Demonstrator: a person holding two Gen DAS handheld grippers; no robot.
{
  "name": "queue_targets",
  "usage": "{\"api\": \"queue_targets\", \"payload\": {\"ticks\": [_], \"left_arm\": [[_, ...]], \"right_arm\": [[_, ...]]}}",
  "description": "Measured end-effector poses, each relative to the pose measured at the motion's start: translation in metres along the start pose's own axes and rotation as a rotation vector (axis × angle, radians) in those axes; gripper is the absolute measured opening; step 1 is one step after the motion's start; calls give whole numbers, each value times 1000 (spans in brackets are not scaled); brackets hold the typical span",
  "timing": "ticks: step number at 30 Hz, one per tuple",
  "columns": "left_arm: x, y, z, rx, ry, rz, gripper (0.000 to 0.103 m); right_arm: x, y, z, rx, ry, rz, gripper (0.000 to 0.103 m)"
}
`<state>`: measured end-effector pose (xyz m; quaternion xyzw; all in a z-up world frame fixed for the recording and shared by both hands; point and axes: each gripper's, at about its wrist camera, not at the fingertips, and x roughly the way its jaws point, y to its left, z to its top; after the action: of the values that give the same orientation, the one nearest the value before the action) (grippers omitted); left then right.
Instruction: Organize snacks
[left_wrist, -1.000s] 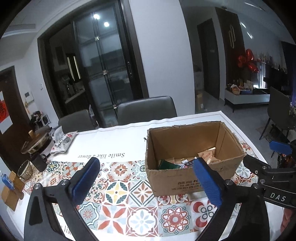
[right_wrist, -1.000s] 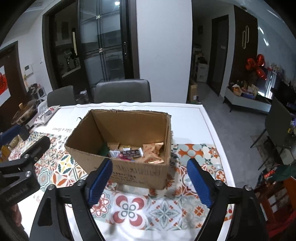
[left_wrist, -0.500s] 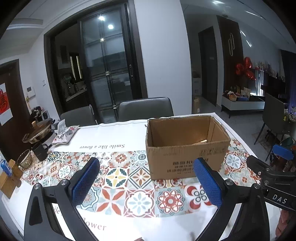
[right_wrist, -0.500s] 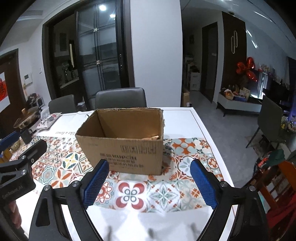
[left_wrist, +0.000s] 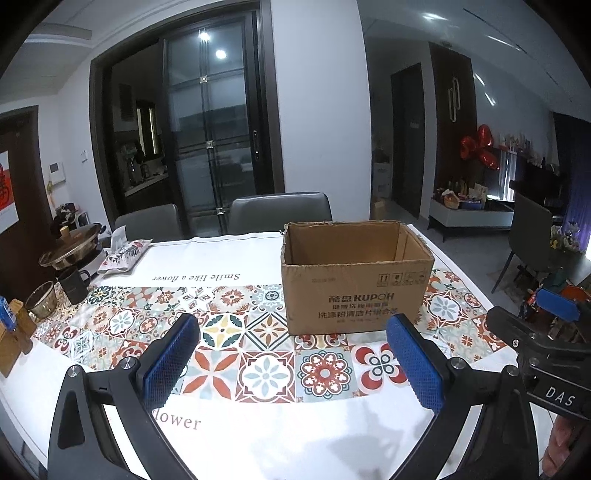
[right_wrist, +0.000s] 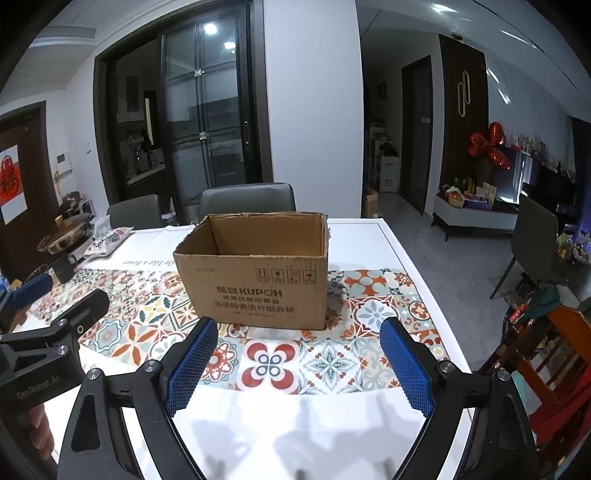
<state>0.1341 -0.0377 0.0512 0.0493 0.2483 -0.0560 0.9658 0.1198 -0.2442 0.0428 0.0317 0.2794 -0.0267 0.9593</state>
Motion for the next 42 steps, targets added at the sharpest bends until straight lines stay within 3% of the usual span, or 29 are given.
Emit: {"api": "queue_targets", "payload": {"ticks": [21,42], "left_arm": [[-17,3,-8,-12,-30,8,103],[-18,2,-14,-9,-24,31,103]], "right_arm": [[-25,6,-12,-8,-42,13,90],[-30,3,-15,-5,-25,14,90]]}}
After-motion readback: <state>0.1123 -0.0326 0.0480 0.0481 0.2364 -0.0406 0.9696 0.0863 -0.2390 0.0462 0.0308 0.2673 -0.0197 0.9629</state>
